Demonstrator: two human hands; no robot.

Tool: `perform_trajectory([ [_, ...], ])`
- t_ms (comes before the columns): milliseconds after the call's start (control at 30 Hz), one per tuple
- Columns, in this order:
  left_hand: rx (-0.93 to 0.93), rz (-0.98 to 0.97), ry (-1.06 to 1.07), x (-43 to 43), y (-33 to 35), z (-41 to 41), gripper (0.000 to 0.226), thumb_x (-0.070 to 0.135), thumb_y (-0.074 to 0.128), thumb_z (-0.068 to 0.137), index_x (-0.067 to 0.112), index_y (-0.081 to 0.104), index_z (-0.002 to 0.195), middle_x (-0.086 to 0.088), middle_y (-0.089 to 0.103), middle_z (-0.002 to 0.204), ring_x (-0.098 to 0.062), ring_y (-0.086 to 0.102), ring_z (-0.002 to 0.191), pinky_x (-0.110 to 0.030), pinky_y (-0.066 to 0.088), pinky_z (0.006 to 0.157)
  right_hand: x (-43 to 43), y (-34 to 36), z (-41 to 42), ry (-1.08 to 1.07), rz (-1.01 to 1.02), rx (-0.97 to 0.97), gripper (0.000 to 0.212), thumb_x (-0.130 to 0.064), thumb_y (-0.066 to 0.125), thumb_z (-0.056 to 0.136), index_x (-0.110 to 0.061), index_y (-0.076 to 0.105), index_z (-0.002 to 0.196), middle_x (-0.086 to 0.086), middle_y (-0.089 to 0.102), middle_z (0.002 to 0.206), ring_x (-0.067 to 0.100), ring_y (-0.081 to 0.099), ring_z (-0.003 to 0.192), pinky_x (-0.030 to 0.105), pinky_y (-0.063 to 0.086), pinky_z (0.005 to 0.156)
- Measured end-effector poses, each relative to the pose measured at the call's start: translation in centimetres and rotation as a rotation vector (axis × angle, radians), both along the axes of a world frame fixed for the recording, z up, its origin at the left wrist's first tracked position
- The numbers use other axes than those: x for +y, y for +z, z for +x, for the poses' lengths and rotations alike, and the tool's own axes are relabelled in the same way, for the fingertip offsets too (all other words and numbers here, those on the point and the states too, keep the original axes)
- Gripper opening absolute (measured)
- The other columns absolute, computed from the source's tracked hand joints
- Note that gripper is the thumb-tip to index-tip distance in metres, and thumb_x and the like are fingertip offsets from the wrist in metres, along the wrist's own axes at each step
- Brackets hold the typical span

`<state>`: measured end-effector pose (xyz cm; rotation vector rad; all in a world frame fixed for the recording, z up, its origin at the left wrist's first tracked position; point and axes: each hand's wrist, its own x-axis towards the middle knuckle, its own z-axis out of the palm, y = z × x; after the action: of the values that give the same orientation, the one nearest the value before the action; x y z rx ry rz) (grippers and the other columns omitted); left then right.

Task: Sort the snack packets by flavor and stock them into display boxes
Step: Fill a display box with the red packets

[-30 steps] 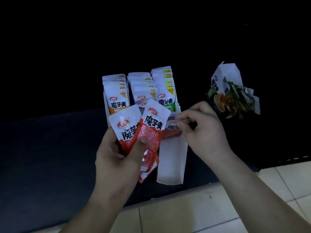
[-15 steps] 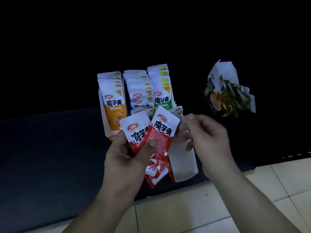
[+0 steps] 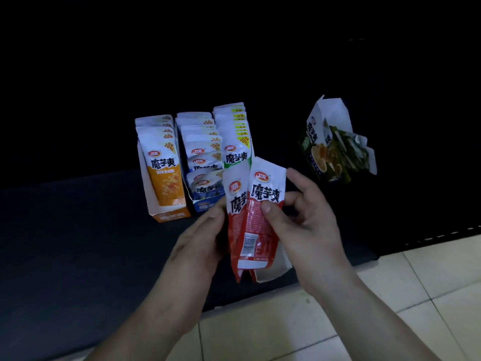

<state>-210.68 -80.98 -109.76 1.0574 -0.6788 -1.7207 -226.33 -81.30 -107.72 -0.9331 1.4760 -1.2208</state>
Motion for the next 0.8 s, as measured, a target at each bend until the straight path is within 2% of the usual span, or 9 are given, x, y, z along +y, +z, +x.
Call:
perform_trajectory([
  [100,-0.167,-0.189,-0.138,0.0,-0.7,-0.1,0.034,0.028,0.066,0.100,0.039,0.069,0.132,0.009,0.070,0.134,-0.009,0.065,0.125,-0.045,0.049,0.111,0.2,0.3,-0.1,0.022,-0.029,-0.027,0.069,0.001,0.072,0.090,-0.032,0.048,0.146,0.008,0.072,0.100,0.018,0.071,0.084,0.027,0.059,0.073],
  [167,-0.192,-0.294,-0.134,1.0,-0.1,-0.2,0.043,0.013,0.057,0.104,0.027,0.059,0.144,0.005,0.067,0.139,-0.014,0.061,0.131,-0.038,0.051,0.109,0.3,0.4,-0.4,0.031,-0.023,-0.061,0.073,0.002,0.074,0.088,-0.030,0.046,0.148,0.014,0.071,0.100,0.020,0.070,0.082,0.033,0.060,0.075],
  [233,-0.251,-0.377,-0.046,1.7,0.8,-0.6,0.043,0.009,0.055,0.100,0.018,0.060,0.141,0.004,0.070,0.134,-0.015,0.064,0.128,-0.030,0.054,0.102,0.7,0.5,-0.4,0.087,-0.023,-0.086,0.065,0.003,0.075,0.086,-0.027,0.056,0.140,0.017,0.073,0.097,0.024,0.069,0.082,0.040,0.060,0.078],
  [300,-0.287,-0.349,0.027,1.9,1.2,-0.9,0.037,0.016,0.060,0.096,0.019,0.067,0.132,0.007,0.076,0.122,-0.010,0.070,0.116,-0.023,0.056,0.094,1.1,0.4,-0.3,0.149,-0.027,-0.071,0.053,0.003,0.076,0.085,-0.027,0.066,0.128,0.011,0.077,0.097,0.027,0.073,0.088,0.041,0.061,0.082],
  [400,-0.305,-0.326,0.019,2.3,1.3,-0.9,0.036,0.027,0.072,0.093,0.021,0.072,0.128,0.004,0.078,0.107,-0.007,0.072,0.091,-0.019,0.056,0.079,1.2,-0.1,-0.5,0.109,-0.017,-0.051,0.057,0.001,0.079,0.082,-0.029,0.066,0.129,-0.001,0.077,0.107,0.018,0.074,0.102,0.039,0.061,0.089],
  [500,-0.346,-0.347,0.023,2.8,0.9,-1.3,0.035,0.022,0.070,0.094,0.024,0.072,0.129,0.003,0.071,0.126,-0.009,0.066,0.119,-0.021,0.052,0.099,1.3,0.0,-0.7,0.039,-0.011,-0.085,0.030,0.000,0.078,0.083,-0.017,0.074,0.108,0.004,0.078,0.101,0.025,0.075,0.099,0.041,0.063,0.084],
  [567,-0.385,-0.366,0.010,3.0,0.6,-1.4,0.038,0.019,0.061,0.097,0.033,0.070,0.132,0.010,0.064,0.132,-0.009,0.061,0.125,-0.019,0.049,0.099,1.6,0.1,-0.7,0.114,0.007,-0.188,0.015,0.000,0.069,0.092,-0.011,0.078,0.098,0.013,0.078,0.099,0.032,0.076,0.096,0.044,0.063,0.083],
  [700,-0.581,-0.498,0.054,3.1,0.3,-1.4,0.048,0.011,0.064,0.097,0.041,0.066,0.134,0.013,0.050,0.140,-0.010,0.053,0.132,-0.030,0.055,0.099,2.0,1.2,-1.0,0.262,0.030,-0.424,0.029,-0.014,0.063,0.090,-0.012,0.076,0.115,0.018,0.074,0.116,0.033,0.072,0.106,0.047,0.059,0.091],
  [800,-0.662,-0.541,0.152,3.2,0.0,-1.1,0.050,0.003,0.073,0.092,0.035,0.070,0.130,0.007,0.051,0.139,-0.013,0.055,0.129,-0.028,0.056,0.095,1.9,1.3,-1.0,0.221,0.001,-0.335,0.028,-0.017,0.071,0.091,-0.012,0.075,0.118,0.013,0.077,0.113,0.029,0.074,0.105,0.044,0.061,0.089],
])
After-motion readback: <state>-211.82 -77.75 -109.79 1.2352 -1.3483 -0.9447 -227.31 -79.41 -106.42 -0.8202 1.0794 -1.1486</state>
